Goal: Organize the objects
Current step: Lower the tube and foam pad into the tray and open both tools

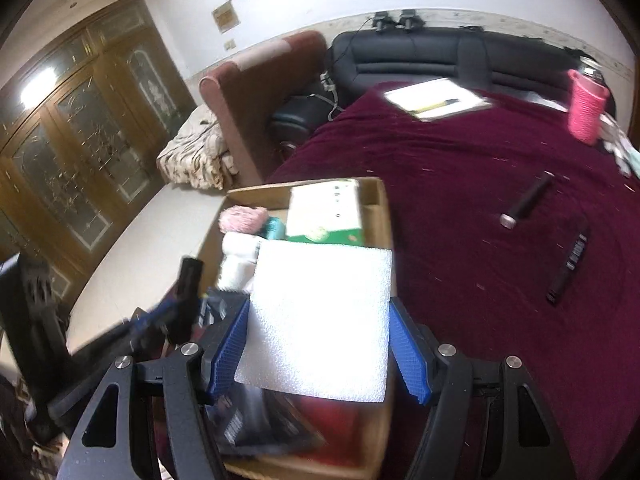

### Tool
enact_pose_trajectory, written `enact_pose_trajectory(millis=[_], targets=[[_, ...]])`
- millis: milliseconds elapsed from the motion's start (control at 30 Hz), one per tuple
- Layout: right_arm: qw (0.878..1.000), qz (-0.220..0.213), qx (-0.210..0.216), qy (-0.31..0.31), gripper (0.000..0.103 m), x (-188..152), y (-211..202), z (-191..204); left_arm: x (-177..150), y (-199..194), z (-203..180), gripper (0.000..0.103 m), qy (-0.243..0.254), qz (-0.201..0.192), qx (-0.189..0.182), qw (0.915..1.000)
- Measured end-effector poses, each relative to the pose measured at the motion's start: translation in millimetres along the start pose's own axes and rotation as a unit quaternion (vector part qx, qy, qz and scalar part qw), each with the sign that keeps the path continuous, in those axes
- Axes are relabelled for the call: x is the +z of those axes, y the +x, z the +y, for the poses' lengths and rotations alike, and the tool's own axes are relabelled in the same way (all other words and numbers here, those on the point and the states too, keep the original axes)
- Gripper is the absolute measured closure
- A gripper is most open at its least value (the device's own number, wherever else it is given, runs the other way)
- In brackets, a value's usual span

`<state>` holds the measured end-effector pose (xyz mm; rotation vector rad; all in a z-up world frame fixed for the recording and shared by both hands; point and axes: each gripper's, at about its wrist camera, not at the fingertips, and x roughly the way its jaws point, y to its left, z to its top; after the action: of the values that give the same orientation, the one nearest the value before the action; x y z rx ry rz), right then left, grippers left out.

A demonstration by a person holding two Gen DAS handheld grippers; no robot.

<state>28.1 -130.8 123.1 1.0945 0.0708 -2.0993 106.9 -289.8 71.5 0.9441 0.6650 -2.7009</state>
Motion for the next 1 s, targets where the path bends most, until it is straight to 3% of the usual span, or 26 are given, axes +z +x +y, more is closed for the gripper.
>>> enact_pose_trajectory(millis=[300,600,933,1000], targets=[[0.999,0.038,0.008,-0.021,0.030,35.0,64.0,41.4,3.5,13.3,15.1,0.086,-0.013,0.020,0.007,0.9997],[0.997,0.075,0.007,-0.008,0.030,46.5,106.0,49.9,2.8,23.5,11.0,0.086,-0.004,0.021,0.017,0.9996],[0.996,0.087,-0.007,-0.008,0.025,52.5,110.9,52.9,-1.3,26.8,15.7,0.085,-0.013,0.024,0.023,0.9994],[0.996,0.089,-0.001,0.000,0.025,52.1,108.6,50.5,-1.2,25.7,16.0,0.081,-0.014,0.025,0.022,0.9993]])
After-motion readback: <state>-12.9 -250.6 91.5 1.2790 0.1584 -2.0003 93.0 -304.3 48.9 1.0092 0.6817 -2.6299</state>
